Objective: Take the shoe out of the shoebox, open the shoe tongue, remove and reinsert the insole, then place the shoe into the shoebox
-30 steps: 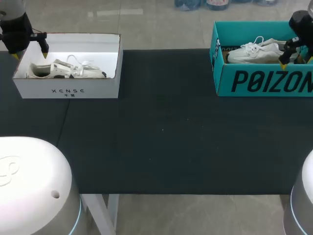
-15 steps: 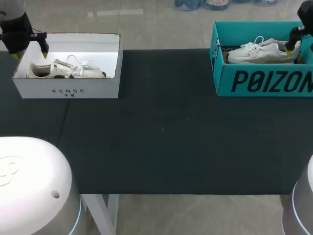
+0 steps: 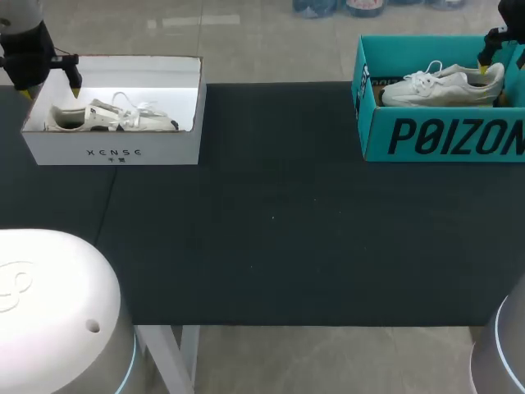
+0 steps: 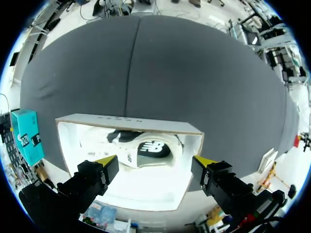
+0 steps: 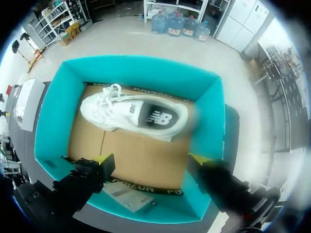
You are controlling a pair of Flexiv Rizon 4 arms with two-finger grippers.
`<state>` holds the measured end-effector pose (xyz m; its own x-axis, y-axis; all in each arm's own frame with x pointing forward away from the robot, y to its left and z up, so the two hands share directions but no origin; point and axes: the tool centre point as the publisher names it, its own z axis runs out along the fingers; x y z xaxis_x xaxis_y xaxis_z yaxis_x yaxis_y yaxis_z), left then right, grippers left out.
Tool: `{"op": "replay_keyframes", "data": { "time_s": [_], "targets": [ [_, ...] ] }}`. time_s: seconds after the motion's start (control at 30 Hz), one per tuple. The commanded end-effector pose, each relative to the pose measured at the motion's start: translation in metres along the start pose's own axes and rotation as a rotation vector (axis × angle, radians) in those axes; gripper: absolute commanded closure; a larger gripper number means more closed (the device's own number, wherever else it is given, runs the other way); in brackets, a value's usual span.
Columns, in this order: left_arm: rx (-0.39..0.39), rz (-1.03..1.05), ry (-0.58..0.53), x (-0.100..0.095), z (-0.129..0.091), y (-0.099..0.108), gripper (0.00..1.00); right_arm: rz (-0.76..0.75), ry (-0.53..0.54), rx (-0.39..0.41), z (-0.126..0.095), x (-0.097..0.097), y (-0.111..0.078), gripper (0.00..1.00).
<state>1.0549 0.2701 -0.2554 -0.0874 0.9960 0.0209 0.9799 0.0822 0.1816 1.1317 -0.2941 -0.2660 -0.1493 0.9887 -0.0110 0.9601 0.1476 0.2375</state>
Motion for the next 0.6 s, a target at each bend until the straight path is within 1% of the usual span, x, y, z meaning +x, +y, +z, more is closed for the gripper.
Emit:
{"op": "replay_keyframes", "data": {
  "time_s": [0.03,0.17,0.3,0.6],
  "targets": [
    [-0.001,0.001,0.001,0.000,0.000,0.000,0.00,0.001,0.015,0.052,0.018,-0.011,0.036,0.00],
    [-0.001,0.001,0.001,0.000,0.000,0.000,0.00,0.000,0.003,0.052,0.026,-0.017,0.044,0.00],
    [-0.001,0.001,0.001,0.000,0.000,0.000,0.00,-0.003,-0.010,0.056,0.034,-0.025,0.048,0.00],
    [-0.001,0.001,0.001,0.000,0.000,0.000,0.00,0.019,-0.023,0.067,0.052,-0.041,0.046,0.00]
  ]
}}
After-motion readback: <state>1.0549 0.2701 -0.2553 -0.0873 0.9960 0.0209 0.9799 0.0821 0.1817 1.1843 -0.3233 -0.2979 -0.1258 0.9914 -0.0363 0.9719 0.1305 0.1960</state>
